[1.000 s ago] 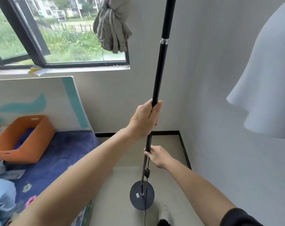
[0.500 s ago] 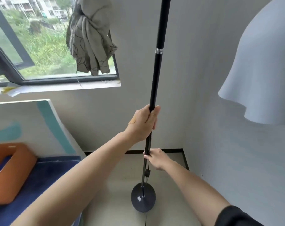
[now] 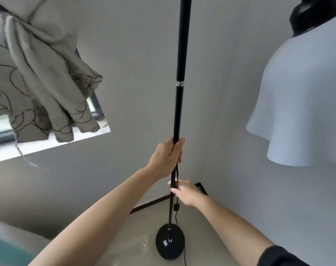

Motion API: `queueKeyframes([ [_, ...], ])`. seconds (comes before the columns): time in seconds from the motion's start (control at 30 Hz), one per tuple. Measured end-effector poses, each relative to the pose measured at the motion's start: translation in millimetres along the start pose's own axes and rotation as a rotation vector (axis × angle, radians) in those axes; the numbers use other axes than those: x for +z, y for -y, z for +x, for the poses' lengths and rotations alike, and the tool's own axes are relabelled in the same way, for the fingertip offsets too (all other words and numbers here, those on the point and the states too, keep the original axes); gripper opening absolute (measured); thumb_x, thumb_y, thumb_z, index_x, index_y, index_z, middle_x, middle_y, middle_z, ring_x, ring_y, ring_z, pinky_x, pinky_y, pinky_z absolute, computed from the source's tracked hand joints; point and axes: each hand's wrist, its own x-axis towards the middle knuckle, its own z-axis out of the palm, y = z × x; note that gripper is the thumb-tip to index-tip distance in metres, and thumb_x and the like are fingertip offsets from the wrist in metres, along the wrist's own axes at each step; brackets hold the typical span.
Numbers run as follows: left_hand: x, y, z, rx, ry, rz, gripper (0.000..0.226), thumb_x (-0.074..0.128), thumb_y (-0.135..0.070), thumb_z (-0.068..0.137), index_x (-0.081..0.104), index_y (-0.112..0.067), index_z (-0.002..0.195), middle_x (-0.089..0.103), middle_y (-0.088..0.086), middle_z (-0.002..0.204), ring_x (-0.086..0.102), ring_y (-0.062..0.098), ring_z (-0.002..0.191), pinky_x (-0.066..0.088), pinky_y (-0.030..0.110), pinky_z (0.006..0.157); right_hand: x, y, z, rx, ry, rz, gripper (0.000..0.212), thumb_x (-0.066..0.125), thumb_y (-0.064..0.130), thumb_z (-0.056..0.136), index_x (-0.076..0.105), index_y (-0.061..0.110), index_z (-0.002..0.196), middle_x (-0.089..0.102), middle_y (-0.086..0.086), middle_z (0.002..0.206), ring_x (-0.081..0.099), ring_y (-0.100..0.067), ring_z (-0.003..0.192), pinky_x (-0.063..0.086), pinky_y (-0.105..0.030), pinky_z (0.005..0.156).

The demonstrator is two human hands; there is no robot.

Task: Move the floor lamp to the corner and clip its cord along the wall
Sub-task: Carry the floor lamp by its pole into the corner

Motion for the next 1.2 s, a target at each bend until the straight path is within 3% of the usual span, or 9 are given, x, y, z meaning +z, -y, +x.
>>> queueKeyframes([
  [0.17,-3,18,55,0.051,0.127,-0.024,0.047,0.032,-0.051,0.097,0.054,-0.013,0.079,0.068,0.006,0.069,0.063,0.024,0.067,0.052,0.042,0.07,-16,8,43,0.124,-0.109,0.056,0.024,0.051,0.032,0.099,0.063,0.034,0.12,0.068,0.0,0.11,0.064,-0.018,0.095,0.046,-0.026,0.08],
  [0.33,5,37,95,0.037,0.232,-0.005,0.043,0.033,-0.051,0.095,0.054,-0.015,0.082,0.068,0.005,0.074,0.063,0.023,0.073,0.051,0.039,0.074,-37,7,77,0.108,-0.177,0.059,0.011,0.05,0.037,0.099,0.059,0.034,0.105,0.062,0.005,0.092,0.061,-0.017,0.082,0.046,-0.029,0.071],
  [0.43,7,40,108,0.027,0.237,0.001,0.047,0.032,-0.053,0.094,0.054,-0.014,0.082,0.063,-0.005,0.071,0.058,0.013,0.064,0.048,0.031,0.066,-45,7,91,0.09,-0.222,0.023,0.007,0.051,0.034,0.1,0.057,0.031,0.098,0.054,0.009,0.075,0.054,-0.01,0.067,0.04,-0.025,0.059],
  [0.53,10,44,120,0.02,0.288,0.024,0.048,0.031,-0.053,0.093,0.055,-0.012,0.086,0.065,0.0,0.077,0.06,0.019,0.072,0.05,0.037,0.074,-55,5,107,0.071,-0.231,-0.018,0.019,0.049,0.03,0.101,0.061,0.017,0.109,0.054,0.004,0.081,0.054,-0.019,0.075,0.039,-0.029,0.067],
  [0.67,10,49,145,0.014,0.364,0.049,0.059,0.03,-0.058,0.089,0.059,-0.007,0.087,0.068,0.015,0.087,0.061,0.03,0.084,0.049,0.047,0.086,-63,-3,126,0.092,-0.241,-0.011,0.021,0.048,0.028,0.102,0.061,0.014,0.109,0.059,-0.002,0.089,0.058,-0.023,0.081,0.044,-0.032,0.071],
  [0.9,12,55,172,-0.039,0.312,0.072,0.059,0.028,-0.063,0.089,0.06,-0.014,0.083,0.068,0.015,0.088,0.06,0.029,0.082,0.049,0.05,0.086,-67,-6,150,0.103,-0.319,-0.008,0.026,0.048,0.029,0.103,0.06,0.014,0.12,0.065,-0.002,0.094,0.057,-0.017,0.076,0.04,-0.025,0.061],
  [1.2,12,56,179,-0.034,0.377,0.073,0.058,0.03,-0.063,0.09,0.059,-0.014,0.085,0.069,0.015,0.086,0.064,0.03,0.084,0.049,0.052,0.086,-70,-14,159,0.099,-0.337,-0.021,0.024,0.05,0.03,0.102,0.063,0.016,0.117,0.071,-0.005,0.098,0.068,-0.024,0.086,0.044,-0.026,0.066],
])
